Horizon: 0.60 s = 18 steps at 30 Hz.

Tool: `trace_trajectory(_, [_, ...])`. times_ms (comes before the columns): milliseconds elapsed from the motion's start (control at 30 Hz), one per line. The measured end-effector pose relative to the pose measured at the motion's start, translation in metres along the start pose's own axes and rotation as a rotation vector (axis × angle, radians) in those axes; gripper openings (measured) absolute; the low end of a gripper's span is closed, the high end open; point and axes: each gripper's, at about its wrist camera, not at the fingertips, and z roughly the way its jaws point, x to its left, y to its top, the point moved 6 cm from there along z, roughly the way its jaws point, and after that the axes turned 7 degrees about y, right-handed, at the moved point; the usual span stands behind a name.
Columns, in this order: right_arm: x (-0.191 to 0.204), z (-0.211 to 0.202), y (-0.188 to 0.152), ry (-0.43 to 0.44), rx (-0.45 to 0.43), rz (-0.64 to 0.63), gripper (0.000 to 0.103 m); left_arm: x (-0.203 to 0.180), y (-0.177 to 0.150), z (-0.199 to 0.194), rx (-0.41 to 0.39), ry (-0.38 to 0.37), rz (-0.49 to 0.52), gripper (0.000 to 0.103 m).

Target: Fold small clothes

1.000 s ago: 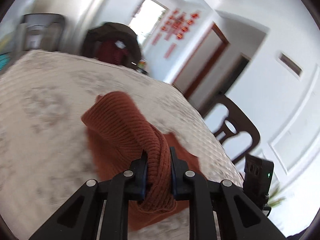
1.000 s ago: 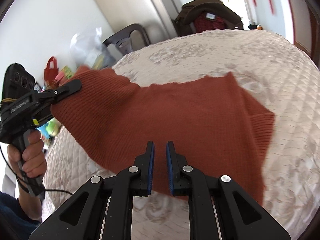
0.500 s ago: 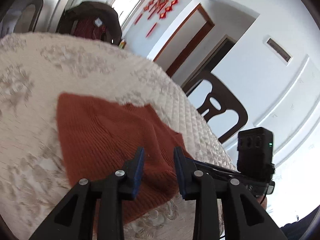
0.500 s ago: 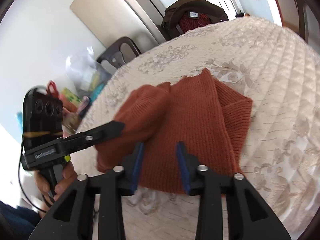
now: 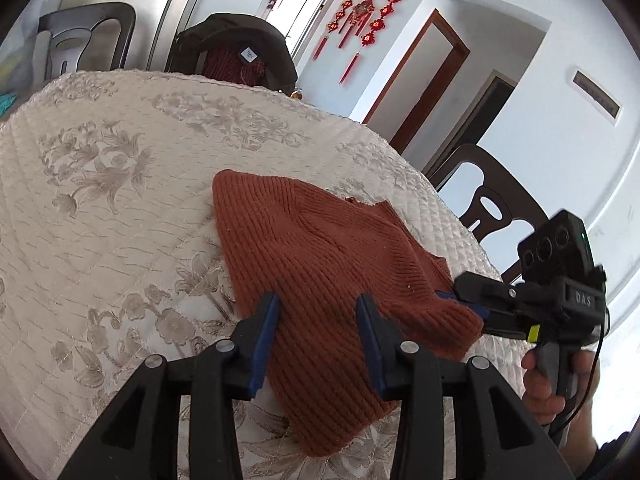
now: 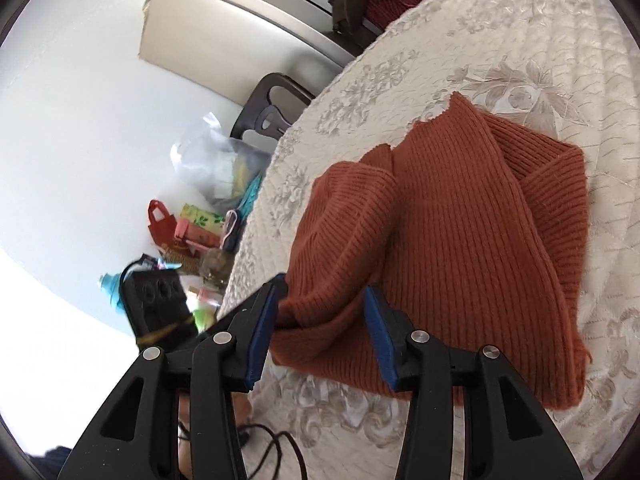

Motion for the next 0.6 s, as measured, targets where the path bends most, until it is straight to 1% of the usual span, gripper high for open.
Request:
trace_trajectory(133, [-0.004,0.014,0.004,-0.038,0.047,0.021,0.046,0.002,-0.001,-0.002,-0.007,0.006,0.013,0.042])
trace_trajectory(267, [0.0,0.026,-0.002,-0.087,0.095,-0.022,0.046,0.004,-0.002,-0.002,-0.011,0.002,0.012,0.042])
trace_trajectory(400, [-0.001,0.032,0.001,-0.11,0.101,-0.049,0.046,0.003,-0.003,-0.001,-0.013,0.009,0.02,0.042])
trace_trajectory(433, [-0.002,0.033,0.003,-0.11,0.099,-0.052,0.044,0.003,-0.003,-0.001,-0.013,0.012,0.023,0.042])
trace_trajectory(467, [-0.006,0.036,0.005,-0.122,0.099,-0.054,0.032,0.002,-0.003,-0.001,-0.013,0.014,0.026,0.042])
trace_trajectory(533, [-0.012,0.038,0.006,-0.139,0.102,-0.058,0.019,0.003,-0.002,-0.001,-0.012,0.018,0.027,0.042])
trace_trajectory(600, [-0.013,0.038,0.007,-0.127,0.092,-0.065,0.017,0.003,0.0,-0.001,-0.005,0.02,0.026,0.042])
